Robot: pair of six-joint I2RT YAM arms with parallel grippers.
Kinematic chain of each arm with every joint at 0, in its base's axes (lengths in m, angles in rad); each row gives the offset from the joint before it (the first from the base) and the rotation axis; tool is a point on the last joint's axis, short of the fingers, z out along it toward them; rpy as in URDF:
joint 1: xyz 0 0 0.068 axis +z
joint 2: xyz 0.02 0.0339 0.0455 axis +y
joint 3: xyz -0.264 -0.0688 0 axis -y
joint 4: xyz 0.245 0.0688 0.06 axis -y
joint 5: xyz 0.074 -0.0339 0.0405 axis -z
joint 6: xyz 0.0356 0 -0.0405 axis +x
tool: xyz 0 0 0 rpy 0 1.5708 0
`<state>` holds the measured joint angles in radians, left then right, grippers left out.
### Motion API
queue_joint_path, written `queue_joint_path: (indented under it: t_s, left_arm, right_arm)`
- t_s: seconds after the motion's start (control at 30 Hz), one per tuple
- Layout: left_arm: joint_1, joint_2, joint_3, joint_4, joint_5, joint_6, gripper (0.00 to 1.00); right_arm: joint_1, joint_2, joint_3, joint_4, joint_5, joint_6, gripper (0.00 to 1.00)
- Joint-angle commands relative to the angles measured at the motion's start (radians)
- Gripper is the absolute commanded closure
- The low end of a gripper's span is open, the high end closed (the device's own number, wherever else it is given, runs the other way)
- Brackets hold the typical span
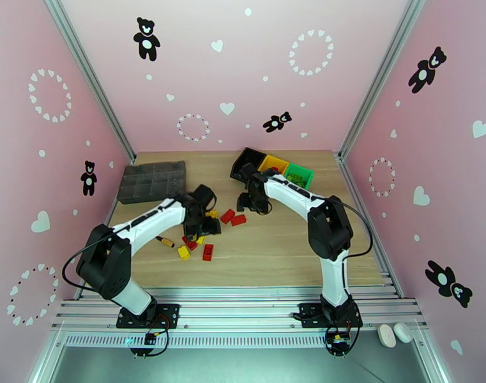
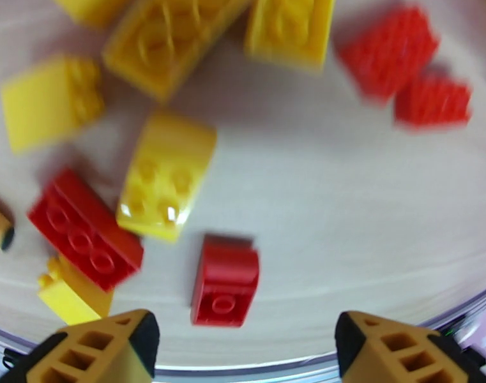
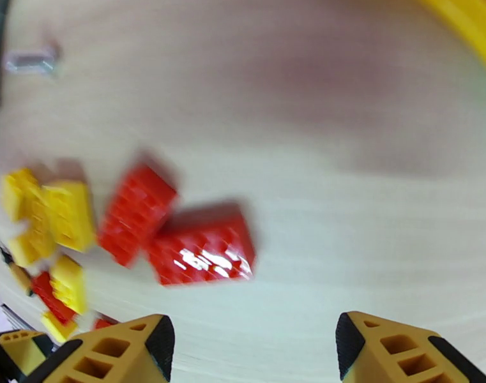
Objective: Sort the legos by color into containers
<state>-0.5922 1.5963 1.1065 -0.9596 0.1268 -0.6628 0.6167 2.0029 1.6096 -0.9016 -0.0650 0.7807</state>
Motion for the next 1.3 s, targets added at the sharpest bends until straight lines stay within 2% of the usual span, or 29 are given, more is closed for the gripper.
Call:
queue_joint_path:
  t_s: [0.0, 0.23, 0.4, 0.6, 0.8, 0.97, 1.27]
  left_arm:
    - [-0.041, -0.035, -0.058, -0.012, -0.053, -0.018, 0.24]
    - [-0.061, -0.011, -0.127, 0.058, -0.036, -0.012, 0.3]
    - [-0.063, 0.043, -0.105, 0.087, -0.03, 0.013, 0.36]
    - [-0.064, 0.13, -0.06, 0.089, -0.038, 0.044, 0.46]
    - [-0.065, 0.152, -0.002, 0.067, -0.044, 0.062, 0.61]
    - [-0.073, 0.208, 0.101, 0.061, 0.024, 0.077, 0.68]
    - [-0.121, 0.396, 0.35, 0.059, 0.187, 0.072, 0.68]
  right_arm:
    - [-0.002, -0.099, -0.073, 0.039, 0.028, 0.054, 0.29]
    - [-0.002, -0.158, -0.132, 0.025, 0.047, 0.055, 0.29]
    - [-0.002, -0.179, -0.151, 0.025, 0.05, 0.061, 0.29]
    - [-0.002, -0.197, -0.169, 0.016, 0.064, 0.058, 0.29]
    - [-0.015, -0.221, -0.197, 0.021, 0.069, 0.055, 0.29]
    - [-0.039, -0.245, -0.237, 0.028, 0.067, 0.06, 0.29]
    - [-0.103, -0.333, -0.338, 0.036, 0.066, 0.068, 0.3]
